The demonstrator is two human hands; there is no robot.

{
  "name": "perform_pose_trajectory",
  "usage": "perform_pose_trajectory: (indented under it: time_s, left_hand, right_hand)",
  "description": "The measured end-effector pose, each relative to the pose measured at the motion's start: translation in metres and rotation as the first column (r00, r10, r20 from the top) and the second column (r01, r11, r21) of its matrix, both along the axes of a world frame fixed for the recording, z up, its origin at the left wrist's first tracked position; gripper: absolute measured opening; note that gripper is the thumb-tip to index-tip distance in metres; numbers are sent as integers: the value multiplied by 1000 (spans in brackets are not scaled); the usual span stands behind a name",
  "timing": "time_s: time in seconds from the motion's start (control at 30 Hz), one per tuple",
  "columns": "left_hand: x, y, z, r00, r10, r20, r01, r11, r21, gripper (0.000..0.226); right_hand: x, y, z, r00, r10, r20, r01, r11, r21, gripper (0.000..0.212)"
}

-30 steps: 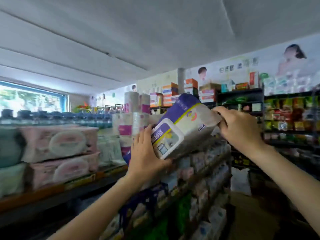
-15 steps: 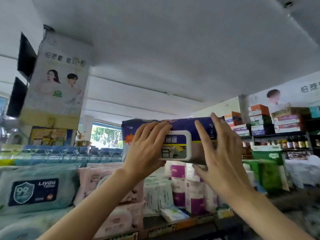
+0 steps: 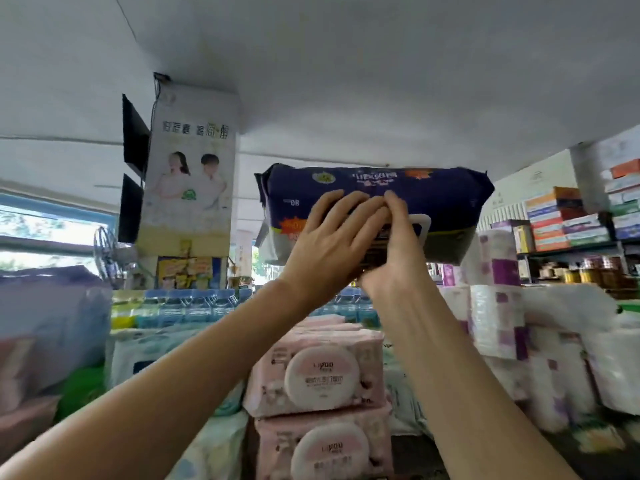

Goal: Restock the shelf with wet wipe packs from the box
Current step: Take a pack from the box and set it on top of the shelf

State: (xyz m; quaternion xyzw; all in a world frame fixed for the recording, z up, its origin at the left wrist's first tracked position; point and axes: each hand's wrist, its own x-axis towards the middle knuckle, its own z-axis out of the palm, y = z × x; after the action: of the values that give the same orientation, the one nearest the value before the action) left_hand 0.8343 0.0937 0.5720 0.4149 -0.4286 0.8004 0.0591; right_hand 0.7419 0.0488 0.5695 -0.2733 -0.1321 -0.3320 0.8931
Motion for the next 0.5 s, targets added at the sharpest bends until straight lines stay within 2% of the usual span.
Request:
perform_pose_trajectory:
  time_s: [0.03, 0.1, 0.17, 0.23, 0.27, 0.3, 0.33, 0.37, 0.4, 0.43, 0.47, 0.5]
  left_hand:
    - [4, 4, 4, 999, 45, 24, -47, 996, 75, 43]
    - [6, 13, 13, 992, 125, 5, -123, 970, 210, 48]
    - [7, 32, 20, 982, 151, -113, -111, 948, 299, 52]
    - [11, 57, 24, 917, 83, -390, -3, 980, 200, 55]
    - [16, 70, 27, 836, 4, -549, 52, 995, 87, 53]
    - [23, 81, 32, 706, -112, -700, 130, 991, -28, 48]
    - [29, 89, 38, 504, -257, -825, 244, 958, -149, 46]
    - [35, 93, 45, 267, -379, -886, 365, 891, -271, 48]
    - [40, 93, 51, 92, -453, -887, 462, 808, -365, 51]
    - [46, 89, 55, 7, -481, -877, 505, 759, -412, 53]
    - [53, 84, 56, -60, -490, -870, 513, 732, -448, 51]
    - [65, 80, 51, -130, -494, -860, 493, 720, -488, 46]
  right_hand:
    - [8, -2, 4, 1000, 14, -9, -14, 999, 45, 52]
    - [27, -7, 6, 1000, -4, -11, 4, 1000, 20, 39]
    - [44, -17, 10, 998, -61, 27, 62, 996, -63, 33]
    - [55, -32, 16, 980, -183, 77, 191, 975, -115, 49]
    - [61, -39, 20, 954, -288, 83, 298, 944, -145, 58]
    - [67, -45, 22, 904, -419, 85, 428, 882, -200, 65]
    - [75, -52, 26, 819, -564, 109, 570, 773, -278, 70]
    - [83, -57, 29, 685, -705, 183, 714, 600, -362, 74]
    - [90, -60, 32, 504, -804, 314, 832, 356, -425, 77]
    - [96, -57, 36, 309, -819, 483, 889, 70, -452, 78]
    - [103, -53, 40, 132, -748, 650, 875, -220, -431, 78]
    - [112, -49, 44, -8, -622, 783, 801, -472, -367, 77]
